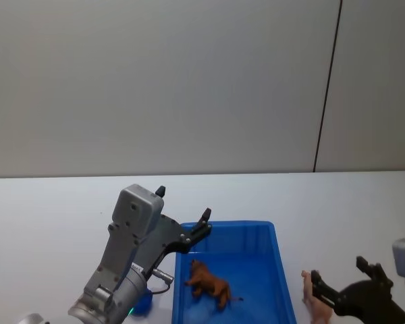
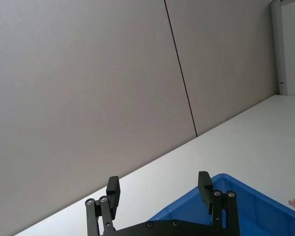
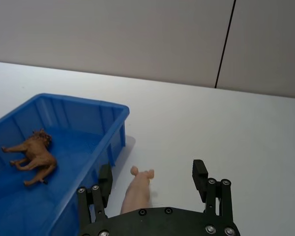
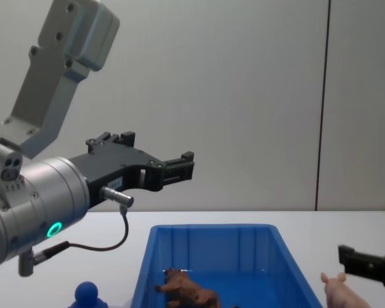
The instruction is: Pick up the two dolls from the table and place them into the box.
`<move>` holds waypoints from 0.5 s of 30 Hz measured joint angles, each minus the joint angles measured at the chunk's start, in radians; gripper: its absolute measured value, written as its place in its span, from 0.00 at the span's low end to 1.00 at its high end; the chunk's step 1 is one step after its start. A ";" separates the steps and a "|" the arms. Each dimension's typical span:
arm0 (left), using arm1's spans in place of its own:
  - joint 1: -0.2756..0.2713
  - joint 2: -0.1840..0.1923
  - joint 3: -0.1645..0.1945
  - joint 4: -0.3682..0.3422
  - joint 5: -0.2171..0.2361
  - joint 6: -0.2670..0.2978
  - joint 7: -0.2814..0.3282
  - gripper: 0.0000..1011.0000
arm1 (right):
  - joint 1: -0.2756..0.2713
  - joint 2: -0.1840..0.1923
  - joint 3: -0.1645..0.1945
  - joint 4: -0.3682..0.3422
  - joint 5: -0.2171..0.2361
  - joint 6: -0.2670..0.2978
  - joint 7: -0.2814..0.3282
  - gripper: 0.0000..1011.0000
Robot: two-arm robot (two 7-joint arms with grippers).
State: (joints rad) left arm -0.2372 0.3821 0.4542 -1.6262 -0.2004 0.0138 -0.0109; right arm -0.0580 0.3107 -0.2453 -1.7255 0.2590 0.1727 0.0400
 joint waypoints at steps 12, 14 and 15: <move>0.000 0.000 0.000 0.000 0.000 0.000 0.000 0.99 | -0.032 0.002 -0.007 0.023 -0.010 -0.002 0.002 0.99; 0.000 0.000 0.000 0.000 0.000 0.000 0.000 0.99 | -0.032 0.000 -0.009 0.030 -0.011 -0.005 0.006 0.99; 0.000 0.000 0.000 0.000 0.000 0.000 0.000 0.99 | -0.032 -0.002 -0.010 0.039 -0.013 -0.009 0.013 0.99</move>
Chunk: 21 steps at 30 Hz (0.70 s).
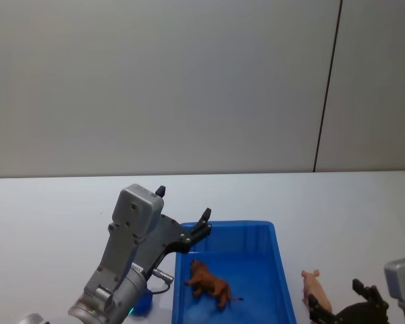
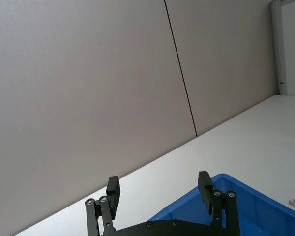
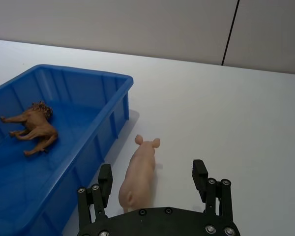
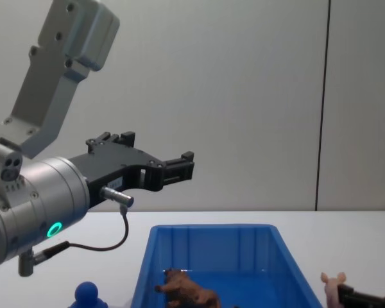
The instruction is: Pick up the two dolls from the table and place them into the box.
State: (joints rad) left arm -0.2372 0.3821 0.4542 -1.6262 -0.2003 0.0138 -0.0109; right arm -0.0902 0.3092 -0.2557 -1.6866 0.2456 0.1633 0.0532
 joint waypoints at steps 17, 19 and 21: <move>0.000 0.000 0.000 0.000 0.000 0.000 0.000 0.99 | 0.039 -0.034 -0.013 0.106 -0.032 -0.029 0.035 0.89; 0.000 0.000 0.000 0.000 0.000 0.000 0.000 0.99 | 0.048 -0.040 -0.014 0.120 -0.036 -0.034 0.037 0.82; 0.000 0.000 0.000 0.000 0.000 0.000 0.000 0.99 | 0.054 -0.045 -0.015 0.130 -0.040 -0.038 0.038 0.77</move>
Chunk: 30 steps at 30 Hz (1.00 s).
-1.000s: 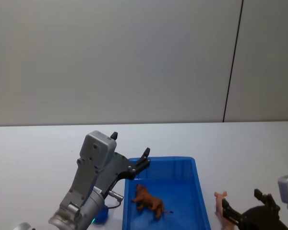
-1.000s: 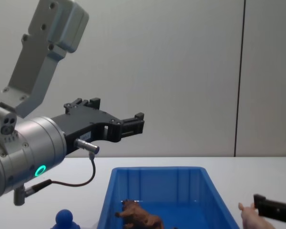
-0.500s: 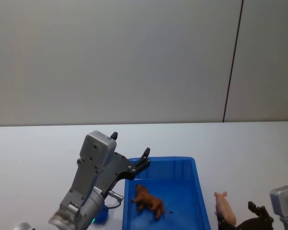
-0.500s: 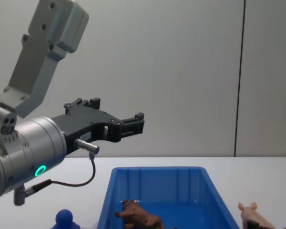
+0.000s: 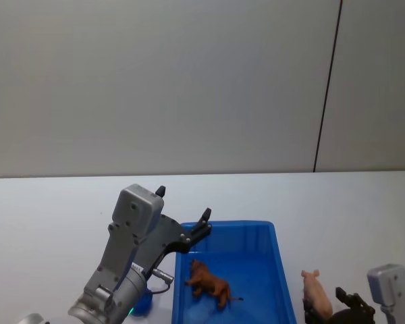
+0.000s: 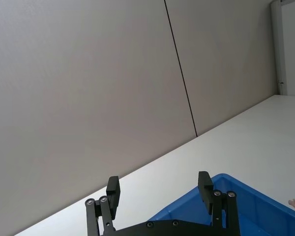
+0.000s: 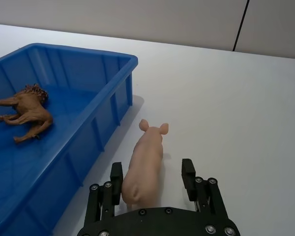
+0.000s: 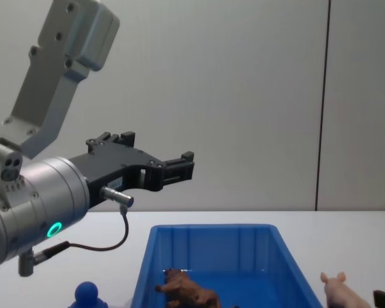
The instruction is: Pick up the two dolls from the table and place them into the box.
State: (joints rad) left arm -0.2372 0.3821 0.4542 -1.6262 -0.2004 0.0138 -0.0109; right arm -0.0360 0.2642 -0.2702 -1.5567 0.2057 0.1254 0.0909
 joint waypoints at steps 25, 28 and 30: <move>0.000 0.000 0.000 0.000 0.000 0.000 0.000 0.99 | -0.001 -0.010 0.003 -0.062 0.011 -0.004 -0.002 0.35; 0.000 0.000 0.000 0.000 0.000 0.000 0.000 0.99 | -0.001 -0.010 0.004 -0.083 0.013 -0.007 0.000 0.35; 0.000 0.000 0.000 0.000 0.000 0.000 0.000 0.99 | 0.001 -0.011 0.004 -0.095 0.013 -0.009 0.005 0.35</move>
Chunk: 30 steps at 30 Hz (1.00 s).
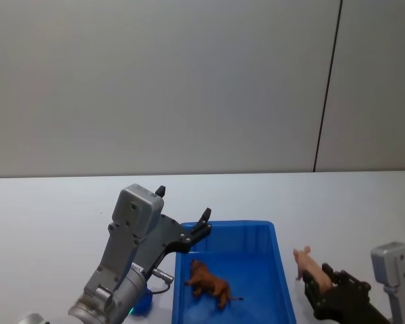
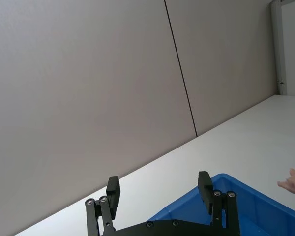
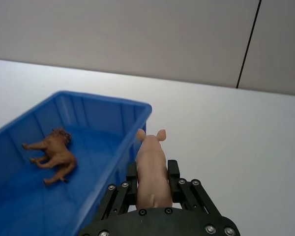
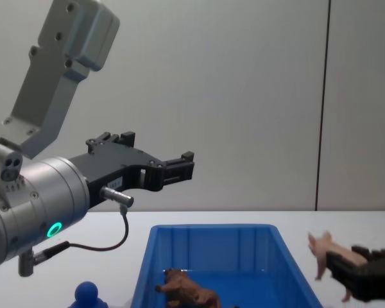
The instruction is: Pick up the two dolls from the table and place them into the box.
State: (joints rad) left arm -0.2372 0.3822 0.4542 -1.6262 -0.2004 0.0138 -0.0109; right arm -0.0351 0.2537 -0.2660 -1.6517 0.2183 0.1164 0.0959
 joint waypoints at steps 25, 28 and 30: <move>0.000 0.000 0.000 0.000 0.000 0.000 0.000 0.99 | 0.159 -0.100 -0.026 0.099 0.018 0.015 0.151 0.35; 0.000 0.000 0.000 0.000 0.000 0.000 0.000 0.99 | 0.178 -0.113 -0.030 0.129 0.018 0.015 0.161 0.35; 0.000 0.000 0.000 0.000 0.000 0.000 0.000 0.99 | 0.196 -0.125 -0.034 0.157 0.018 0.015 0.169 0.36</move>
State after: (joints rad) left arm -0.2372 0.3821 0.4542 -1.6262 -0.2004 0.0138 -0.0109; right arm 0.1607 0.1290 -0.2998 -1.4943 0.2360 0.1317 0.2644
